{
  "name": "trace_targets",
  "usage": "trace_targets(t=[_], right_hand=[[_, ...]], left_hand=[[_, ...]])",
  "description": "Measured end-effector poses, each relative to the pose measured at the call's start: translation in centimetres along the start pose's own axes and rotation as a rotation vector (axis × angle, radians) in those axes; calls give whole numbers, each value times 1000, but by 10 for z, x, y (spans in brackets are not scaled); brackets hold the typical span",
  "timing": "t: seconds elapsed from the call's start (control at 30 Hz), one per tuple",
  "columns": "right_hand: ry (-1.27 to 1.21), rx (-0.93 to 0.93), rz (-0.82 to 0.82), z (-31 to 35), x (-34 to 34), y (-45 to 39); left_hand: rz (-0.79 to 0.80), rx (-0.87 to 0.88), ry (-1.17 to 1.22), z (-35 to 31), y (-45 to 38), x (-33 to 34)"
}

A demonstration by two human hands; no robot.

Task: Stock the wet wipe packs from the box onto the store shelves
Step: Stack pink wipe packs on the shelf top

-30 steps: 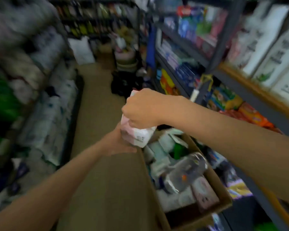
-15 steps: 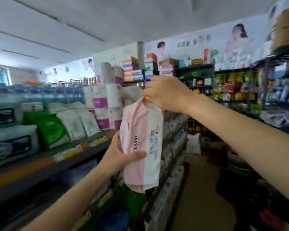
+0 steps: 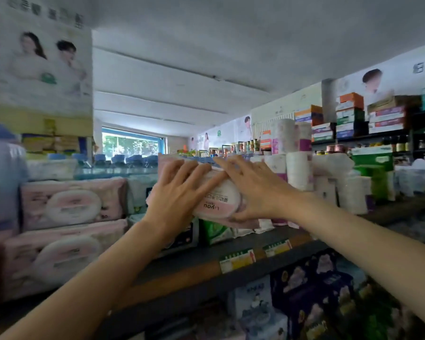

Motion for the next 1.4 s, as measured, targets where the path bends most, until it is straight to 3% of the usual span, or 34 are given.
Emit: trace_targets(t=[0.17,0.33,0.4,0.57,0.73,1.0,1.13,1.2,1.27,1.3,1.33,1.4], right_hand=[[0,-262,-190,49,35,-55],[-78,-545,-603,110,49,-112],[-125,-569,-674,136,64,-131],[-188,-607,-510,169,131,-162],[-261,-582,-317,161,138,-172],[-114,-404,-113,168,126,-150],[4,-371,-179,176,104,-146],[37,-353,-303,179,85,-145],[-93,-242,-548,167,57,-141],[-199,-168,-589,156,50,-140],[-340,-91,-588,146,47,-139],[-744,21,-411,139,64,-141]], left_hand=[[184,-182,-128,76,39,24],[256,-247,-335,145,80,16],[340,-283,-382,166,103,23],[746,-238,-393,182,160,77],[1041,-271,-171,182,154,86],[999,-315,-194,172,153,81],[823,-235,-294,169,145,66],[672,-326,-218,185,136,55],[566,-492,-86,206,129,44],[528,-570,-32,216,126,40],[510,-634,14,223,125,36],[481,-715,85,232,127,32]])
Point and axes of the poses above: each hand's wrist, its own y-axis away from the middle knuckle, its own x-axis out of the palm, z = x × y, the point moved 8 cm from there along -y, towards the middle knuckle, and after that the axes turned 15 degrees about -y, right-handed, at the moved point
